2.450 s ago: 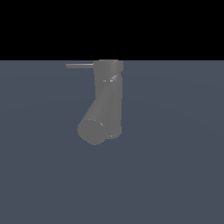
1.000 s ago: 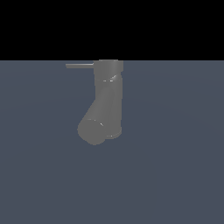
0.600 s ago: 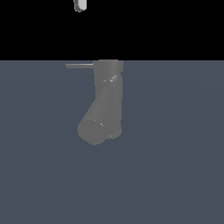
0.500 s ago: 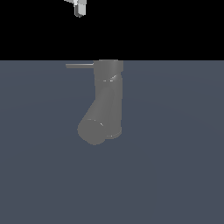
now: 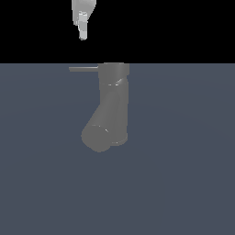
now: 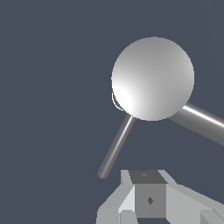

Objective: Turn on the faucet by rotating a designated handle.

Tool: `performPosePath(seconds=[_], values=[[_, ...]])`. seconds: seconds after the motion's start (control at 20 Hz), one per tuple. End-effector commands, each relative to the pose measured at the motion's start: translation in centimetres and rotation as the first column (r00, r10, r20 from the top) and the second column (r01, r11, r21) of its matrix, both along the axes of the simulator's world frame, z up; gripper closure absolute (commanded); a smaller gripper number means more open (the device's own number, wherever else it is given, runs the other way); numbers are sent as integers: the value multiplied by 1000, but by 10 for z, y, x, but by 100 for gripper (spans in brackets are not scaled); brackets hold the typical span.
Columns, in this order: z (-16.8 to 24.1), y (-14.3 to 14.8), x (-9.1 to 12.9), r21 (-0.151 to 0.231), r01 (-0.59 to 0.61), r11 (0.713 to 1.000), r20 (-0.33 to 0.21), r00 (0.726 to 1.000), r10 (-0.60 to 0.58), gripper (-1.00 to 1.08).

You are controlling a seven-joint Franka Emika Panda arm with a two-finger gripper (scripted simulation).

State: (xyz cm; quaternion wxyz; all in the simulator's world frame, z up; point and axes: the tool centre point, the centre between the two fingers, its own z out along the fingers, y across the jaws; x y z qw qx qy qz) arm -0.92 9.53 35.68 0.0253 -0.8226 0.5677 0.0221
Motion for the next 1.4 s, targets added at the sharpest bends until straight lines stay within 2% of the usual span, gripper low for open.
performPosePath(seconds=[0.0, 0.25, 0.7, 1.05, 1.35], values=[[-11, 5, 9, -7, 63, 998, -4, 998, -63, 108], [-34, 14, 25, -23, 183, 983, -8, 983, -183, 108], [-70, 27, 48, -53, 355, 933, -2, 935, -356, 108], [-84, 33, 56, -64, 421, 905, 6, 907, -422, 108], [-88, 34, 58, -67, 435, 898, 8, 900, -435, 108]])
